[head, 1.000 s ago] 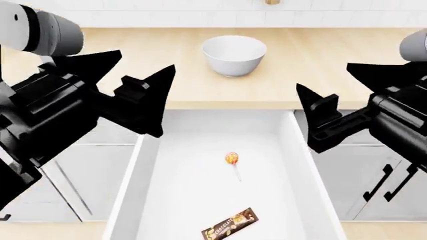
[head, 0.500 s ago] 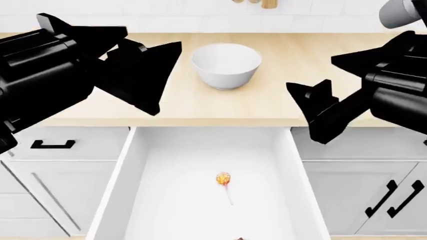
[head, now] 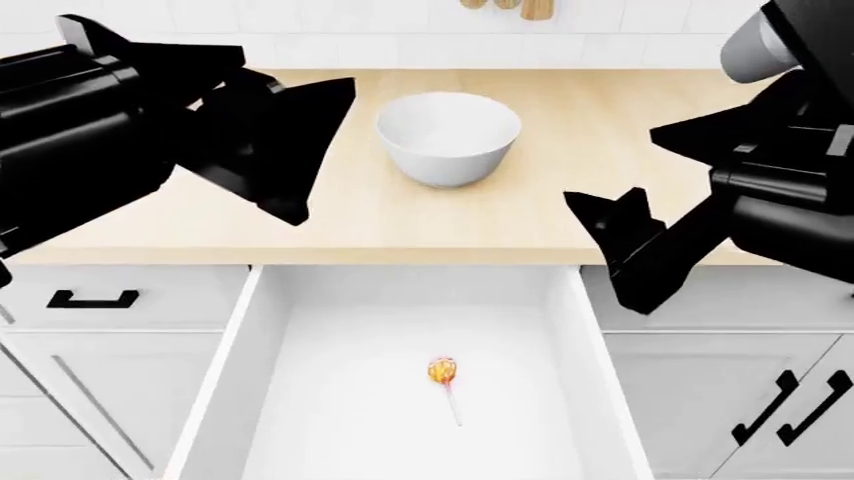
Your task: Place the bar in the bowl and close the drawer.
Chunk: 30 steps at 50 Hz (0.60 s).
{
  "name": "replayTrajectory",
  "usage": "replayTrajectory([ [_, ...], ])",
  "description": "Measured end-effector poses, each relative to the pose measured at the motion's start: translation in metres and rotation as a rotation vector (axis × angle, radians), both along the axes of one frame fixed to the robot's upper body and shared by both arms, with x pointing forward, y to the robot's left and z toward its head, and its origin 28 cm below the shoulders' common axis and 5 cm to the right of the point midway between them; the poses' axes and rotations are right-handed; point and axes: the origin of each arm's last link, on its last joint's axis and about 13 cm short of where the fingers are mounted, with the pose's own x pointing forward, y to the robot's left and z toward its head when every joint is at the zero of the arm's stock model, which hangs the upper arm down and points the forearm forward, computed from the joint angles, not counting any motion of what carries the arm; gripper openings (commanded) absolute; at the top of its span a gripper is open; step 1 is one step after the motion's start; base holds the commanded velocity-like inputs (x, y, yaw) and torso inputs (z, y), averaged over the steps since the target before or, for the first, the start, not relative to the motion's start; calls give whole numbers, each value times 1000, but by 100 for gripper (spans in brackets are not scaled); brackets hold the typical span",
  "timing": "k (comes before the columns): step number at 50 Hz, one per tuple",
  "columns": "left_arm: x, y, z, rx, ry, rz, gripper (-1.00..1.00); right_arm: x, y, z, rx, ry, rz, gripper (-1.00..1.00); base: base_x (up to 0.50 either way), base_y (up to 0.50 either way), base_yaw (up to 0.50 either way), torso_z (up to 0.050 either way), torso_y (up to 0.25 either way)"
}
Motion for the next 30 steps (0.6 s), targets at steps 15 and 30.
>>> replayTrajectory([
  [15, -11, 16, 3, 11, 12, 40, 100, -4, 16, 0, -108, 55, 130, 100, 0, 0, 0, 0, 0],
  [30, -24, 29, 7, 37, 19, 69, 100, 11, 41, 12, -345, 143, 322, 100, 0, 0, 0, 0, 0],
])
